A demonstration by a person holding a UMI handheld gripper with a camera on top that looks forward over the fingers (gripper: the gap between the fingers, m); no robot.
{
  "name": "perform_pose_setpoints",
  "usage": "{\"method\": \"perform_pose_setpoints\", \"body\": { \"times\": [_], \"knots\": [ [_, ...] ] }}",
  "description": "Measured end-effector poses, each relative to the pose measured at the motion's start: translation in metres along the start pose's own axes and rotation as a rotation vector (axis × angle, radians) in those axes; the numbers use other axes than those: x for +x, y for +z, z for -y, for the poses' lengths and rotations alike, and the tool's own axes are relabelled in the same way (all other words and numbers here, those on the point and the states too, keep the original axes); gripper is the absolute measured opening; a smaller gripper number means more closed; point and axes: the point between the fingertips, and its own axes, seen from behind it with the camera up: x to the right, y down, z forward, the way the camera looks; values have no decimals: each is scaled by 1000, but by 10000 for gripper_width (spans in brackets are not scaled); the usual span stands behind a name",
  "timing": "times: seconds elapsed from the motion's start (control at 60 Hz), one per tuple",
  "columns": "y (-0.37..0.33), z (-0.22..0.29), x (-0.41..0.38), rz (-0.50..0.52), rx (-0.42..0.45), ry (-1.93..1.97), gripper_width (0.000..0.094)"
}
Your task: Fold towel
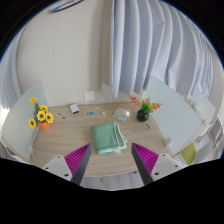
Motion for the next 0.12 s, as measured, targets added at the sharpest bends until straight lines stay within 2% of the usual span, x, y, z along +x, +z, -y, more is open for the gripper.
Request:
{"method": "perform_pose_setpoints", "body": {
  "times": [0.117],
  "knots": [
    [1, 1, -8, 21, 13, -7, 853]
  ]
}}
